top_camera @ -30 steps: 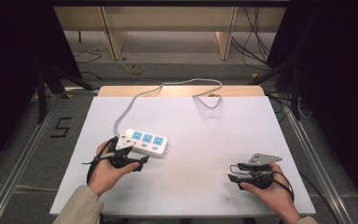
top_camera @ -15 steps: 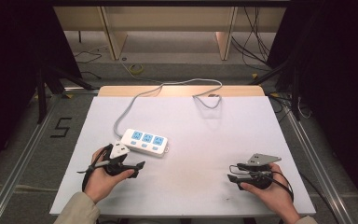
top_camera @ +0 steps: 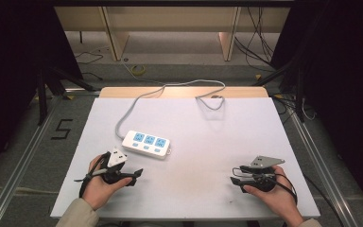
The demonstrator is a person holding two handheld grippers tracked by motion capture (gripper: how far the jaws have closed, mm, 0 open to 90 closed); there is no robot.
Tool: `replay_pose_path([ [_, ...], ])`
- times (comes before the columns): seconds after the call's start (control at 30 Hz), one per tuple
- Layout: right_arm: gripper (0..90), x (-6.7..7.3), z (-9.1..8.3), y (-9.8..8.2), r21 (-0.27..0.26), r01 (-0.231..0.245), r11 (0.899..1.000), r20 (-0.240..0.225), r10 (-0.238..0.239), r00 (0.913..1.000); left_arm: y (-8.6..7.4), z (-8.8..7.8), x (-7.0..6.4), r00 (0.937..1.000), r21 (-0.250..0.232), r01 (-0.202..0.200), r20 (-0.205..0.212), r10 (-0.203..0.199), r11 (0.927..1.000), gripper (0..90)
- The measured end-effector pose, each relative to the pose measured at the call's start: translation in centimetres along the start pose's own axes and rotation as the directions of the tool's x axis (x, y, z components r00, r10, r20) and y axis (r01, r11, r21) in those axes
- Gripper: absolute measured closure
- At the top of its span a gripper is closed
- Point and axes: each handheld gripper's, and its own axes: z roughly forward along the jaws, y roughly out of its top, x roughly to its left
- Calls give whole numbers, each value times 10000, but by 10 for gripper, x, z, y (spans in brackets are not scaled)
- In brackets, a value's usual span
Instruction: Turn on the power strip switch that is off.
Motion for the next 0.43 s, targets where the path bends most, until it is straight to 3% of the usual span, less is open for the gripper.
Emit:
replay_pose_path([
  [0.43,395,-2,-1,-1,-199,-57,9998,24,58,10000,-6,2,2,9996,97,34,-279,-31,9999,185],
])
